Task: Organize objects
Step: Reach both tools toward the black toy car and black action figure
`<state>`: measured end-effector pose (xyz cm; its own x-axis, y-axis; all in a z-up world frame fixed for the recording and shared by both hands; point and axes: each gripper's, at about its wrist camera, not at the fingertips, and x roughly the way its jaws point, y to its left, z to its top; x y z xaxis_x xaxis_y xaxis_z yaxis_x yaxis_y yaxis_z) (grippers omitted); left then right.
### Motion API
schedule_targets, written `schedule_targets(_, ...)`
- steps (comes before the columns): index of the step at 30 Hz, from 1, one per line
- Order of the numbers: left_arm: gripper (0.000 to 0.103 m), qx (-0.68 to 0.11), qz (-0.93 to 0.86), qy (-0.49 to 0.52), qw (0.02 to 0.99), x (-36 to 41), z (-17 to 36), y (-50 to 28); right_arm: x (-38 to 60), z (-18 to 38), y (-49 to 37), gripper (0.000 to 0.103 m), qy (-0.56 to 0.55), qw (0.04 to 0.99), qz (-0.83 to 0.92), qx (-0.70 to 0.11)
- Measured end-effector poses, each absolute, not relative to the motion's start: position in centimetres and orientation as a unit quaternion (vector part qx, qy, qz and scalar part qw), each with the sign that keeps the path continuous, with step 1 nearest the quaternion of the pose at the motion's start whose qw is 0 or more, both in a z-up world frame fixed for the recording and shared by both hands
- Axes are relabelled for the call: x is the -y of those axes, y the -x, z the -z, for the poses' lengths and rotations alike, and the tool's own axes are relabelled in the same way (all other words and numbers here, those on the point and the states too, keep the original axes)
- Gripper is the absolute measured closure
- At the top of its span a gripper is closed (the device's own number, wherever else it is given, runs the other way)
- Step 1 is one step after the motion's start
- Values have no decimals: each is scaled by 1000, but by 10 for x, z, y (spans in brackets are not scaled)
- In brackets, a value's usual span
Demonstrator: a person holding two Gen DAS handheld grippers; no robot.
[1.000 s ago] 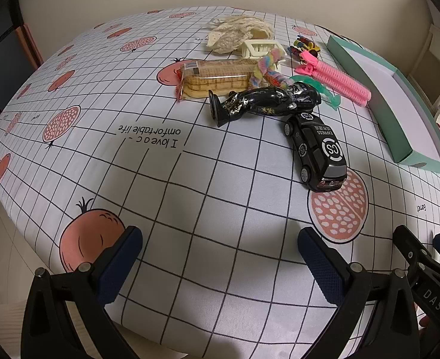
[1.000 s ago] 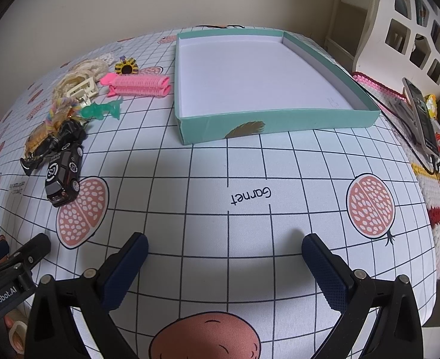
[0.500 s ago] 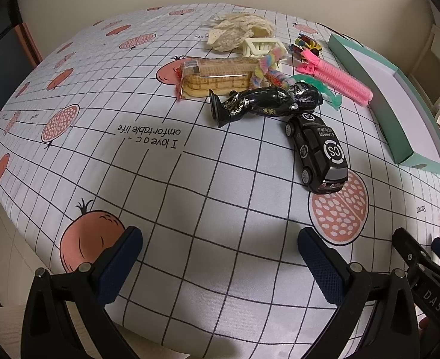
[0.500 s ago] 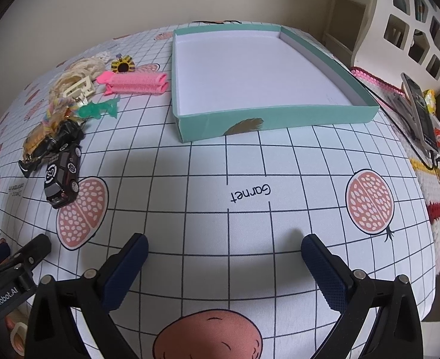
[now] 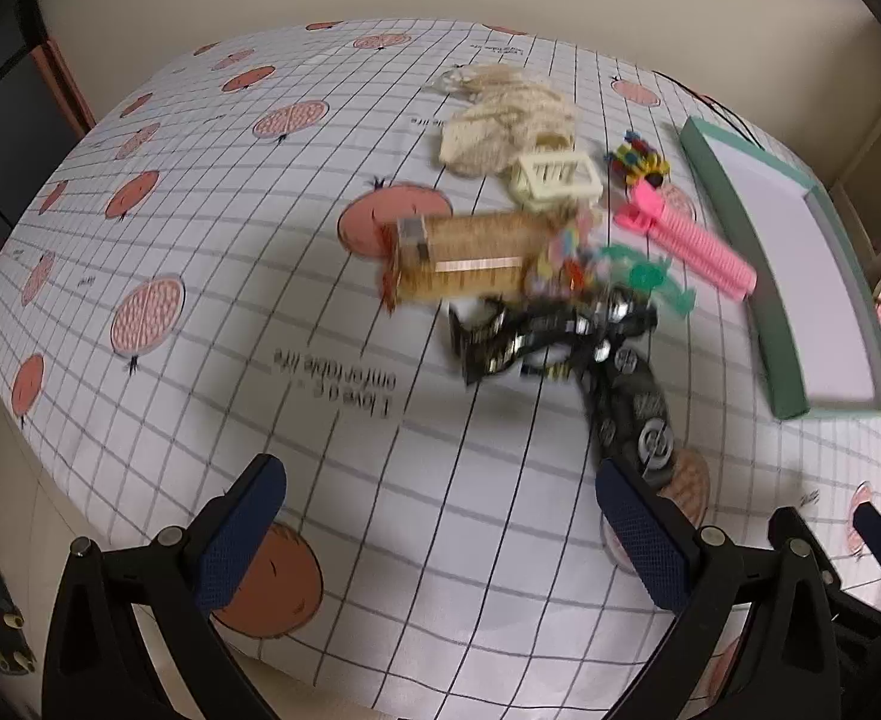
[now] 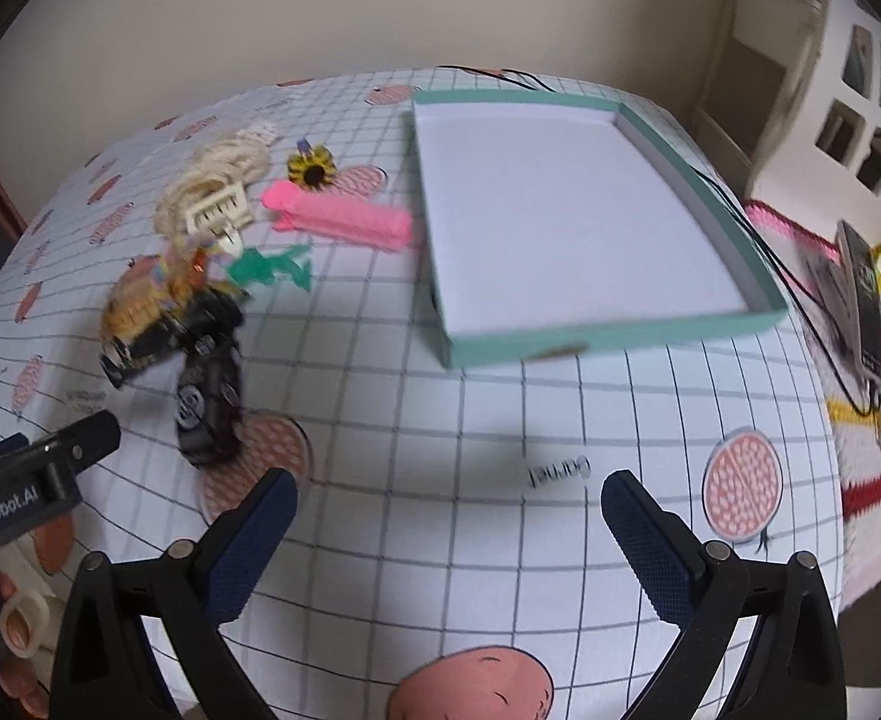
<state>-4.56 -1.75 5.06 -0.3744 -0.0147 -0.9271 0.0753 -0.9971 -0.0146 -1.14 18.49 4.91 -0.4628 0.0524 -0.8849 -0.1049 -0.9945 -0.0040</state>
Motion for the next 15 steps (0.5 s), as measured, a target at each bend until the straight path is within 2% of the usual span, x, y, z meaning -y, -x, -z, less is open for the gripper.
schedule_targets(9,0,-43,815,-577,42,38,-61,93,-161,-70,42,1,529,11,-848,14)
schedule_targets(15,0,-41,808,-586,42,35,-58,112,-133,-62,57,1,555,-28,-831,28)
